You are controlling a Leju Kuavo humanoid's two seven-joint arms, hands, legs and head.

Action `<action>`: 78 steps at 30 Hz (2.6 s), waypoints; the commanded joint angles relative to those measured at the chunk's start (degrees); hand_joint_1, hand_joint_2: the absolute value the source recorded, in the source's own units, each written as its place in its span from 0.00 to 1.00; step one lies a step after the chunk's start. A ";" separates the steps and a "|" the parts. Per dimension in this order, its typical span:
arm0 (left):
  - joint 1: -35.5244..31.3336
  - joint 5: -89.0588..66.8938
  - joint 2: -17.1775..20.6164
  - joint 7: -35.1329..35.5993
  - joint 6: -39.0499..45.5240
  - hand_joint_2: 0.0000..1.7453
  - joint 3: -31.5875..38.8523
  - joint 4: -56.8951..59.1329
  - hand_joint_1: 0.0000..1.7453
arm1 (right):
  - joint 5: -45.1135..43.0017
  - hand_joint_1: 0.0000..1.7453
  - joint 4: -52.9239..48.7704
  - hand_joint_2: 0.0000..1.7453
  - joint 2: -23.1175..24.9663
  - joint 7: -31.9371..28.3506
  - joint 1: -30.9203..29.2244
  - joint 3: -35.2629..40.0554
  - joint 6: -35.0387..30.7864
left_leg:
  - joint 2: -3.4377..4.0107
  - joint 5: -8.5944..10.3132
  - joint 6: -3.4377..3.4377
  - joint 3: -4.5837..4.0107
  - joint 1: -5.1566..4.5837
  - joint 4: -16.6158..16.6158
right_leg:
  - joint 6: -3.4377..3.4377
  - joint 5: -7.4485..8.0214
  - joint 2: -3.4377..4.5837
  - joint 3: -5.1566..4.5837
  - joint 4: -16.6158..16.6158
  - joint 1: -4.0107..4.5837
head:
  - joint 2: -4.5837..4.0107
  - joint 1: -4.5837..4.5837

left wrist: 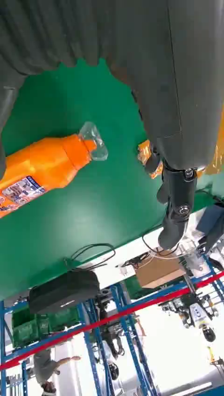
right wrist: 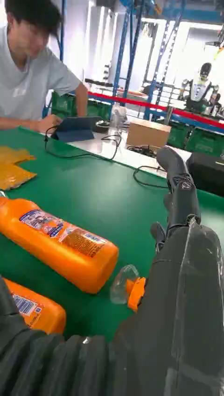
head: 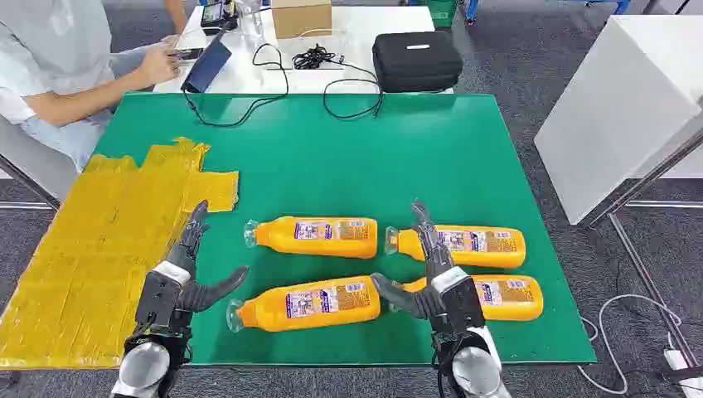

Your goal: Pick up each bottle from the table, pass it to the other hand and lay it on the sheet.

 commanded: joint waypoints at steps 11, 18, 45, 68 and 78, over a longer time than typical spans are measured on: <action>-4.84 0.15 -2.62 2.43 -4.25 1.00 -1.92 4.16 0.00 | 42.45 0.00 11.81 1.00 -2.15 16.45 -15.75 2.82 -16.80 | 0.10 0.00 -0.02 0.09 -0.01 -0.01 | -0.02 0.03 0.03 0.07 -0.03 0.00 | 0.00 0.00; -9.32 1.96 -3.38 2.30 -6.99 1.00 -2.26 8.22 0.00 | 51.35 0.00 25.12 1.00 -1.85 17.20 -28.68 11.70 -8.97 | 0.27 0.01 -0.03 0.25 0.02 -0.01 | -0.04 0.09 0.17 0.19 -0.03 0.03 | 0.00 0.00; -14.99 5.47 -4.57 1.03 -8.55 1.00 -4.11 14.93 0.00 | 44.82 0.00 55.52 1.00 5.07 12.79 -41.87 24.33 3.37 | 0.01 0.08 0.01 0.16 -0.01 0.00 | -0.04 0.02 -0.04 0.16 0.05 0.00 | 0.00 0.00; -14.27 16.52 -6.56 -1.47 -6.73 1.00 0.49 11.69 0.00 | 44.86 0.00 65.60 1.00 7.36 15.73 -43.69 24.94 0.65 | 0.03 -0.01 -0.02 0.27 0.05 0.08 | -0.07 -0.07 -0.05 0.27 0.11 0.07 | 0.00 0.00; -14.06 20.26 -7.09 -3.08 -9.29 1.00 -0.88 9.68 0.00 | 47.51 0.00 72.31 1.00 7.87 20.31 -44.56 23.34 0.11 | -0.05 0.02 0.01 0.22 0.01 0.06 | -0.04 -0.06 -0.12 0.25 0.10 0.02 | 0.00 0.00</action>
